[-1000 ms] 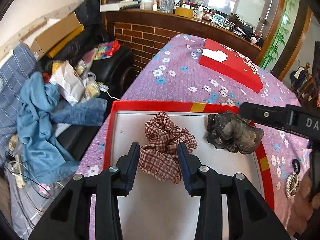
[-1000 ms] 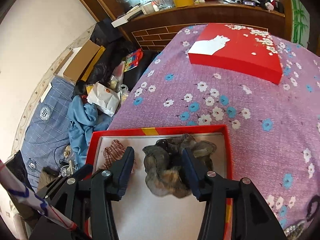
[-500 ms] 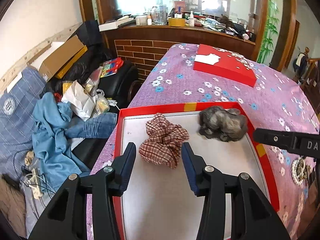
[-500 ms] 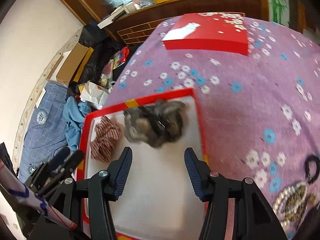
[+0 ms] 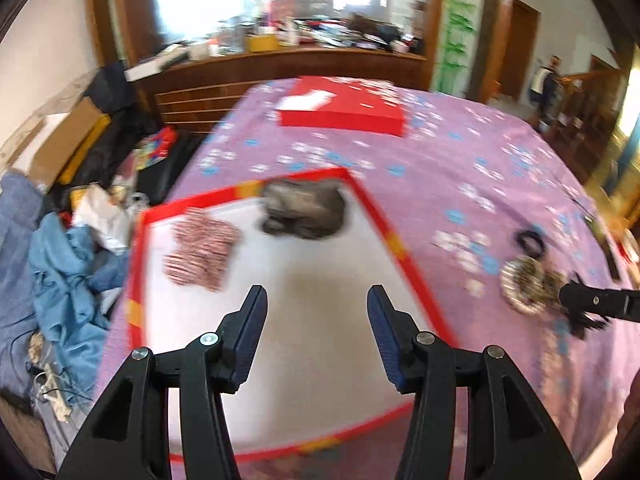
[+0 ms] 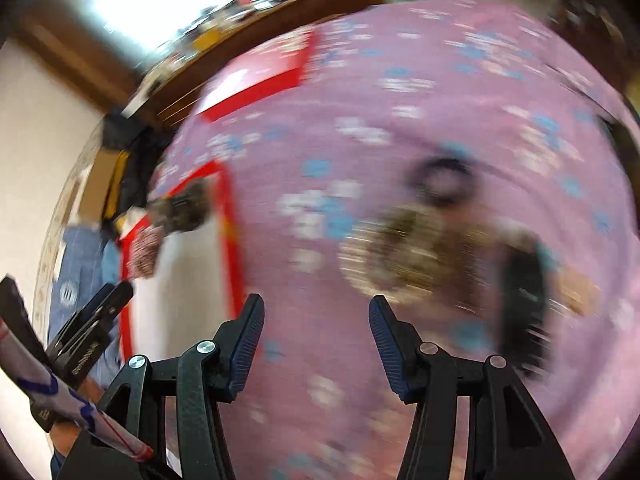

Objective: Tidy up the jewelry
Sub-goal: 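Move both grippers back to the jewelry pile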

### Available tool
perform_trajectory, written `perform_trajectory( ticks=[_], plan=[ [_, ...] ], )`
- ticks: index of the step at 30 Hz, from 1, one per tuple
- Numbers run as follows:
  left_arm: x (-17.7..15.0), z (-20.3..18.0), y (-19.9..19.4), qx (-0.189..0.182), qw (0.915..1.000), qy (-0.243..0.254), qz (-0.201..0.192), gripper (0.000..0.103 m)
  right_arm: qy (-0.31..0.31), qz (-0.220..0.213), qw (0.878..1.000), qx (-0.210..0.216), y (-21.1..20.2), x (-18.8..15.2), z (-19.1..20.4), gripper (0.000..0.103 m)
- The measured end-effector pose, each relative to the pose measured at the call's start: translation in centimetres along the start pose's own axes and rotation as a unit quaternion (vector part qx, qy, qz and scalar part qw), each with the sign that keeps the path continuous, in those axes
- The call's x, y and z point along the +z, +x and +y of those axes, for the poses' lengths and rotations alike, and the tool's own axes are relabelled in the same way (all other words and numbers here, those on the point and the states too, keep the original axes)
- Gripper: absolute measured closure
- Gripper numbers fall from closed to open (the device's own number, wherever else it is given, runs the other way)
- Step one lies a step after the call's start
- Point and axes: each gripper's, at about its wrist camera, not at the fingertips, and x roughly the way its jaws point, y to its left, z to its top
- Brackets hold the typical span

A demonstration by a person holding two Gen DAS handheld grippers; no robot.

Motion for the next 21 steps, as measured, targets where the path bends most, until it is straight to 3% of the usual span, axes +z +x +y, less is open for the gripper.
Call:
perform_trajectory(
  ticks=[7,12,16,21],
  plan=[
    [-0.3,-6.9,-0.3,-0.059,0.9973,0.023,0.038,0.052,0.095,-0.025,0.994,-0.046,-3.4,-0.8,-10.5,0.045],
    [-1.1,-11.0,0.0,-0.083,0.9934,0.033,0.072,0.052,0.143,-0.031,0.989,-0.035,-4.3,-1.1,-15.0,0.045],
    [-1.8,-13.7,-0.2,-0.091,0.9912,0.046,0.085,0.052,0.121,-0.022,0.992,-0.004,-4.6,-0.9,-15.5,0.045],
    [-2.0,-14.9,-0.3,-0.087,0.9911,0.043,0.091,0.052,0.065,-0.001,0.998,0.013,-3.0,-0.4,-12.5,0.034]
  ],
)
